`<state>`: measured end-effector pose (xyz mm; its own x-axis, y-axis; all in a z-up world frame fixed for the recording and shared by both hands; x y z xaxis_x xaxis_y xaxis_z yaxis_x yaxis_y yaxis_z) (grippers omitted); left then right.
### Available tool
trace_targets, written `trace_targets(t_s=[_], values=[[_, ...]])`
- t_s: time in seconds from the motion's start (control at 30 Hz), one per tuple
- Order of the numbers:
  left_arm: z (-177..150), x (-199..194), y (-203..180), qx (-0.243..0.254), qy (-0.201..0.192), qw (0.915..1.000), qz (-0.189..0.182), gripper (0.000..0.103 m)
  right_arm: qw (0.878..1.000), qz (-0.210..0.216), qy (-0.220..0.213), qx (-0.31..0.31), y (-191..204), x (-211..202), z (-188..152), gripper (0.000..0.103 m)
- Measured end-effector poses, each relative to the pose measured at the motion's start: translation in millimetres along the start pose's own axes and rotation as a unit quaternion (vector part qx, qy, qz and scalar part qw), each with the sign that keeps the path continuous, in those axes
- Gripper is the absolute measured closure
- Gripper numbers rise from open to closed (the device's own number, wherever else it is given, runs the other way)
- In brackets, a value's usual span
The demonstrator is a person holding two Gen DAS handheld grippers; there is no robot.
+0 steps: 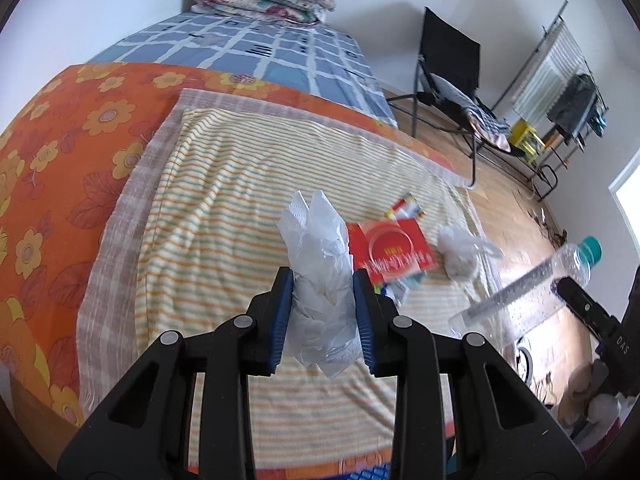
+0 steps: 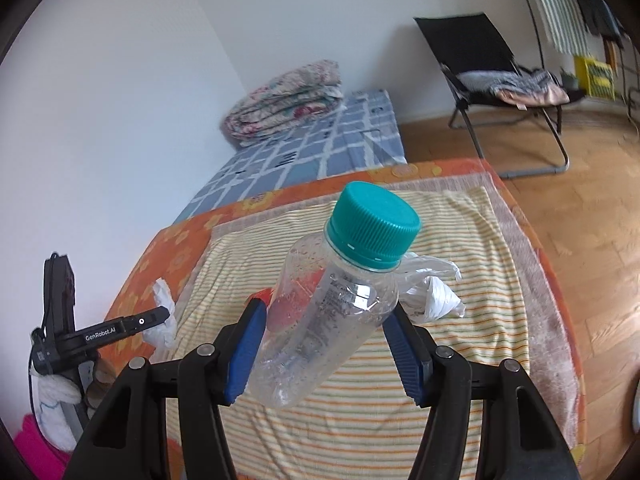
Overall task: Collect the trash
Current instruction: 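Carry the tissue and clear bottle over the blue basket with both tools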
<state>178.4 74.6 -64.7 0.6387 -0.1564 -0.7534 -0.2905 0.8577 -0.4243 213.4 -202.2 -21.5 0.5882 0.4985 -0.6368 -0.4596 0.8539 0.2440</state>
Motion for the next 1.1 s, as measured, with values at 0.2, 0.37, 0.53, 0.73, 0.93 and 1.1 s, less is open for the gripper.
trace_targets(t_s=[0.2, 0.37, 0.53, 0.73, 0.93, 1.1], values=[[-31, -15, -3, 0.019, 0.015, 0.9997, -0.005, 0.073, 0.999, 0.016, 0.008, -0.029, 19, -16, -20, 0.04], [-59, -25, -7, 0.039, 0.027, 0.9989, -0.006, 0.073, 0.998, 0.023, 0.012, -0.062, 36, -30, -38, 0.04], [-90, -31, -11, 0.052, 0.044, 0.9976, -0.011, 0.073, 0.995, 0.039, 0.022, -0.086, 52, -41, -57, 0.04], [-130, -29, -13, 0.071, 0.071, 0.9949, -0.01, 0.073, 0.989, 0.042, 0.041, -0.134, 71, -48, -92, 0.04], [-167, -21, -9, 0.08, 0.103, 0.9914, -0.006, 0.073, 0.981, 0.042, 0.064, -0.176, 85, -49, -127, 0.04], [-196, -18, -7, 0.083, 0.122, 0.9891, -0.005, 0.073, 0.976, 0.049, 0.089, -0.194, 92, -47, -155, 0.04]])
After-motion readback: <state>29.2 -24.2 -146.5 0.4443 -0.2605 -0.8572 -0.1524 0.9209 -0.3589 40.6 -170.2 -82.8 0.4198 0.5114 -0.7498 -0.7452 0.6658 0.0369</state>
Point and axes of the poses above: each gripper's, at about its wrist camera, not at the fingertips, and x roughly the way its jaws point, y to its left, z to its top, the point moved 6 cm from there along x, roughly the way its jaws point, and after that the axes turned 8 degrees about -x, right-handed, at the moved point
